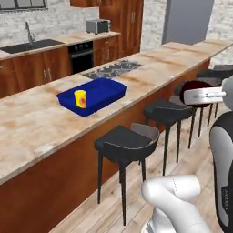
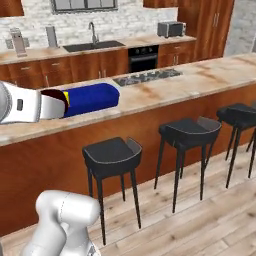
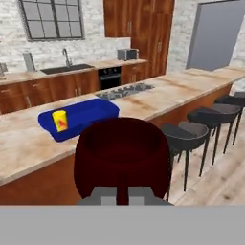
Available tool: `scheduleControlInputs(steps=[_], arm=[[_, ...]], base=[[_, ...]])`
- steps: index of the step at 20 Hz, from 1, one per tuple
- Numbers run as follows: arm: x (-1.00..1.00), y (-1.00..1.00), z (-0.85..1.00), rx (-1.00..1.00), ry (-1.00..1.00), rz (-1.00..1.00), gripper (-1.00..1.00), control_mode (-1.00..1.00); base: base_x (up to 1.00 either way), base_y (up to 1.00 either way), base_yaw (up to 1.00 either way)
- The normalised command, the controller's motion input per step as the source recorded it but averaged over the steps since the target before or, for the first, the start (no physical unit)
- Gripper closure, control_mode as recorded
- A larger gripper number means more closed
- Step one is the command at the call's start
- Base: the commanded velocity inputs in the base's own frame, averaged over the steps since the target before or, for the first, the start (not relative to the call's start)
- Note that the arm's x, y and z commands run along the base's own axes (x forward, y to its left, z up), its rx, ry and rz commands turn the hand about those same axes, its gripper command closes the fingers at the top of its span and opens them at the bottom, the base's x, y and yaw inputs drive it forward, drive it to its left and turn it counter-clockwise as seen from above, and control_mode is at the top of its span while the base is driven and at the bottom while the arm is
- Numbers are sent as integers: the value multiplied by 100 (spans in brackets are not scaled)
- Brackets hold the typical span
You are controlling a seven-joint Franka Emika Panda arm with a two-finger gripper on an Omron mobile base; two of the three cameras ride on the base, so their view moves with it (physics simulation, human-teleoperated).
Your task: There is a tray on the dining counter. Grab the cup, mug, and pitcher and place them on the tray. The pitcher may be placed next to the tray if it cannot fit the tray.
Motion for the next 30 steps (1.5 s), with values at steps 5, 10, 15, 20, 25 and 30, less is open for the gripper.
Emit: scheduleControlInputs(steps=[5, 10, 15, 20, 25, 30], arm=[[0, 0, 0, 0, 0, 0, 100, 100], [0, 0, 0, 0, 0, 0, 100, 100], [0, 0, 0, 0, 0, 0, 100, 100], [0, 0, 0, 0, 0, 0, 100, 100], [0, 0, 0, 0, 0, 0, 100, 100], [0, 0, 0, 0, 0, 0, 100, 100]], base=[[43, -30, 79], [31, -54, 71], [25, -79, 49], [24, -72, 31], [54, -35, 1], [69, -21, 0]])
